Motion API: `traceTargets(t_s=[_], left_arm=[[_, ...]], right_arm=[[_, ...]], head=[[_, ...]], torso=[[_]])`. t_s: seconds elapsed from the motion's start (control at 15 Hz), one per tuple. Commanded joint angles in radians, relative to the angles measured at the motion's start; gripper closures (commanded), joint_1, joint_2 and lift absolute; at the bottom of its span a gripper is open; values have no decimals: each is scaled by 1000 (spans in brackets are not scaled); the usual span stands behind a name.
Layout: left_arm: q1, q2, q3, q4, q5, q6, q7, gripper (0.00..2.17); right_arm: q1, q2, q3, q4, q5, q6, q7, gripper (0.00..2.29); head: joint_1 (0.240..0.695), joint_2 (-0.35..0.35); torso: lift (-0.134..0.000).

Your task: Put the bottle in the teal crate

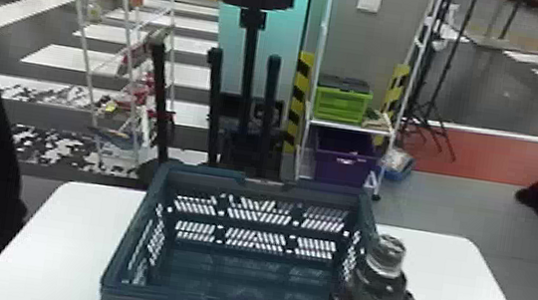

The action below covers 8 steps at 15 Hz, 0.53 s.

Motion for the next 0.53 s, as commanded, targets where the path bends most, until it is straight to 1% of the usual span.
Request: traceTargets(t_s=[0.0,0.13,0.27,0.47], left_arm=[[3,-1,2,3,0,-8,1,124],[3,-1,2,7,0,-8,1,124],[1,-2,2,10,0,-8,1,124],[1,-7,2,10,0,-8,1,124]], right_arm=[[-129,-1,36,0,1,191,-5,2290],[-219,1,65,16,-1,305,-9,2290],[-338,2,105,59,-17,446,-9,2290],[-502,16,148,151,-73,670,-9,2290]], head=[[499,0],[499,0],[499,0],[499,0]], torso=[[0],[0],[0],[0]])
